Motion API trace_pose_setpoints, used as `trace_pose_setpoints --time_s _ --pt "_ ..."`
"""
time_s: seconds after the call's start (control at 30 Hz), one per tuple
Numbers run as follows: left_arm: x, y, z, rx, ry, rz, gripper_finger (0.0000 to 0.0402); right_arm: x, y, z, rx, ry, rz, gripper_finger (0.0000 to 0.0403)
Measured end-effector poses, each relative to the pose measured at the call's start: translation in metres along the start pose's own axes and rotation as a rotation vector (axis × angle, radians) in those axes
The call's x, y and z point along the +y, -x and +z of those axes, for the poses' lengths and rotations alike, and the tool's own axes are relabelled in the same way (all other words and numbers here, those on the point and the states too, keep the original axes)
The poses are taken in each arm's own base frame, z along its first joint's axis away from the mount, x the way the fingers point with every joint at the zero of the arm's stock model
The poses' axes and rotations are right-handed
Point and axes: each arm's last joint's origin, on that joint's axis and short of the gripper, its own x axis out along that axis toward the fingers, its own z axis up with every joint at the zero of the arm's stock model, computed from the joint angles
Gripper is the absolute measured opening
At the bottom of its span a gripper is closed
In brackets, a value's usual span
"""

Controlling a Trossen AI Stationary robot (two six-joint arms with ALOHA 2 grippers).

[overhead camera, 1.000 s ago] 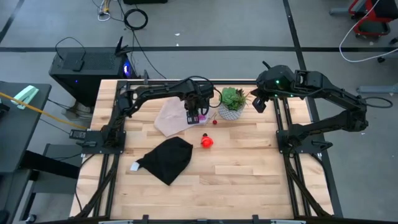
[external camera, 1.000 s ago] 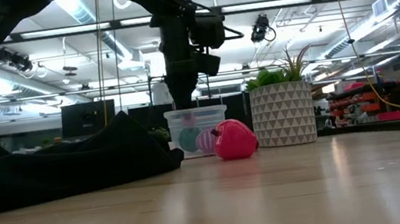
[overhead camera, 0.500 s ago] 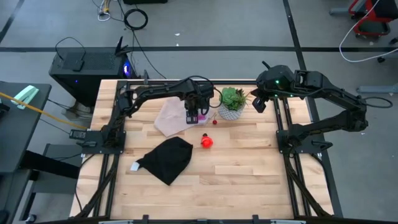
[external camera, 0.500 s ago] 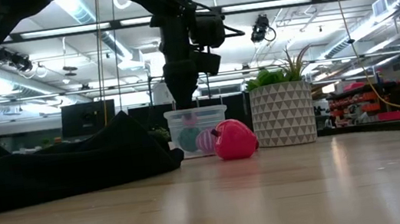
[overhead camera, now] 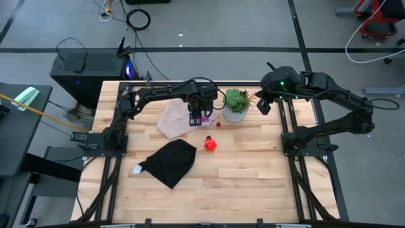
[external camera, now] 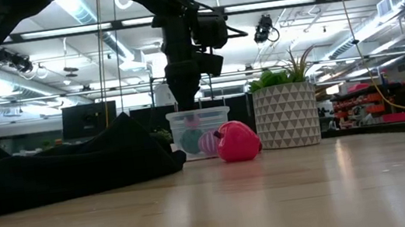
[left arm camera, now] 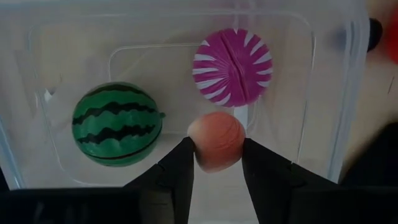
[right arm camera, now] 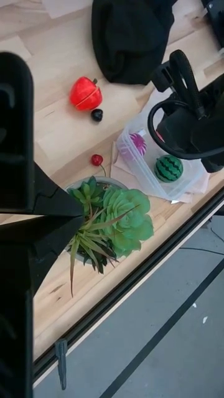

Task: Pick and placing Produce into tupperware
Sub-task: Put the peach into the transparent bin, then put the apple into the transparent bin

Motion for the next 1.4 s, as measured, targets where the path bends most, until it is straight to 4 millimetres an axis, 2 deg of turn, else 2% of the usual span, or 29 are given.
trace_pose_setpoints --time_s 0.3,0.77,1.17,1.4 --pt "-0.001 0.0 -0.004 0.038 -0.003 -0.012 0.0157 0.0 0.0 0.0 0.0 0.0 0.0 0.0016" --pt "-0.002 0.0 -0.004 0.04 -0.003 -0.012 0.0162 0.0 0.0 0.0 0.0 0.003 0.0 0.0016" --pt "-0.01 -0.017 0.0 0.111 -0.027 0.043 0.0194 0.0 0.0 0.0 0.0 0.003 0.0 0.0016" --pt "-0.004 0.004 0.004 0.063 -0.069 0.119 0.0195 0.0 0.0 0.0 0.0 0.003 0.0 0.0016"
